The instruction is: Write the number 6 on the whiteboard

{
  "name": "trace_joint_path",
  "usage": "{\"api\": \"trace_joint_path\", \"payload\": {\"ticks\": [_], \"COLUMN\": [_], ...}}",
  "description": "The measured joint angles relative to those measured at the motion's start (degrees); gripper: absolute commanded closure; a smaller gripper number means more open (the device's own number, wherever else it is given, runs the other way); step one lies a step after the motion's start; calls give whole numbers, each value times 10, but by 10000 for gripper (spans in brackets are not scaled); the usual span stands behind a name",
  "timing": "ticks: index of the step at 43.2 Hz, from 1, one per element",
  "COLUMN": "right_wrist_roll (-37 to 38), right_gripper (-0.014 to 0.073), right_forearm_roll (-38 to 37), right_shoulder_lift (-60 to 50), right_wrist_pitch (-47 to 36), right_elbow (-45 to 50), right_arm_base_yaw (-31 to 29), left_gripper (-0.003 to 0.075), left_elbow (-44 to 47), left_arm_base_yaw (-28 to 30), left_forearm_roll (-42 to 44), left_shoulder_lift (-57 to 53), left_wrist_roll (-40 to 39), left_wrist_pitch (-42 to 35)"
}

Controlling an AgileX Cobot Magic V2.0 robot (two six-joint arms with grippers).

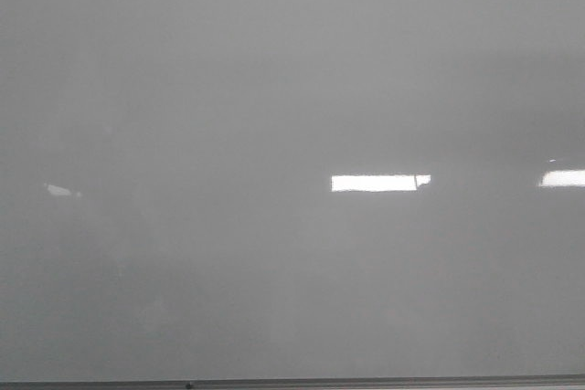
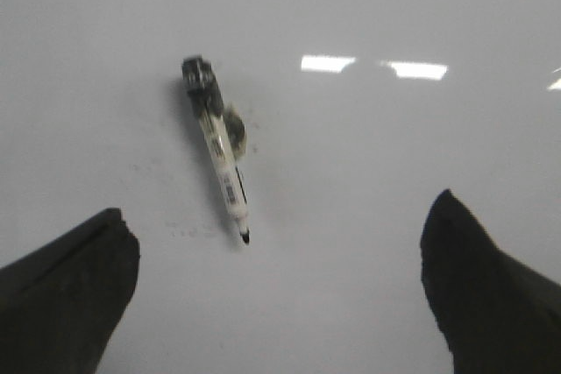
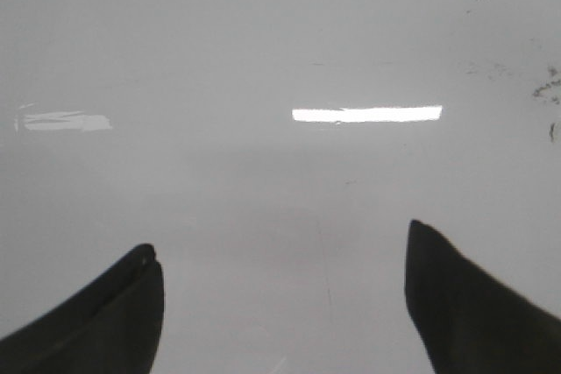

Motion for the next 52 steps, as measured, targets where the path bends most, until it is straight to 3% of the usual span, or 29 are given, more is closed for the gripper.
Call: {"api": "trace_joint_path", "payload": {"ticks": [6,21,39,45,52], "right_wrist_roll": [0,0,0,0,0], "right_gripper": [4,4,4,4,4], "right_forearm_roll": [0,0,0,0,0], "right_shoulder_lift": [0,0,0,0,0], "right_wrist_pitch": [-1,-1,-1,-1,-1], "right_elbow": [0,0,0,0,0], "right_arm_base_yaw": [0,0,0,0,0], "left_gripper": [102,102,111,223,444], "left_elbow": [-18,-69,-117,-118,-118], "left_arm_base_yaw": [0,0,14,15,14], "left_forearm_roll": [-1,0,1,7,16], "left_shoulder_lift": [134,408,547,554,557], "left_wrist_roll": [-36,-44,-45,-45,-44], "left_wrist_pitch": [-33,-182,-284,-294,-304]}}
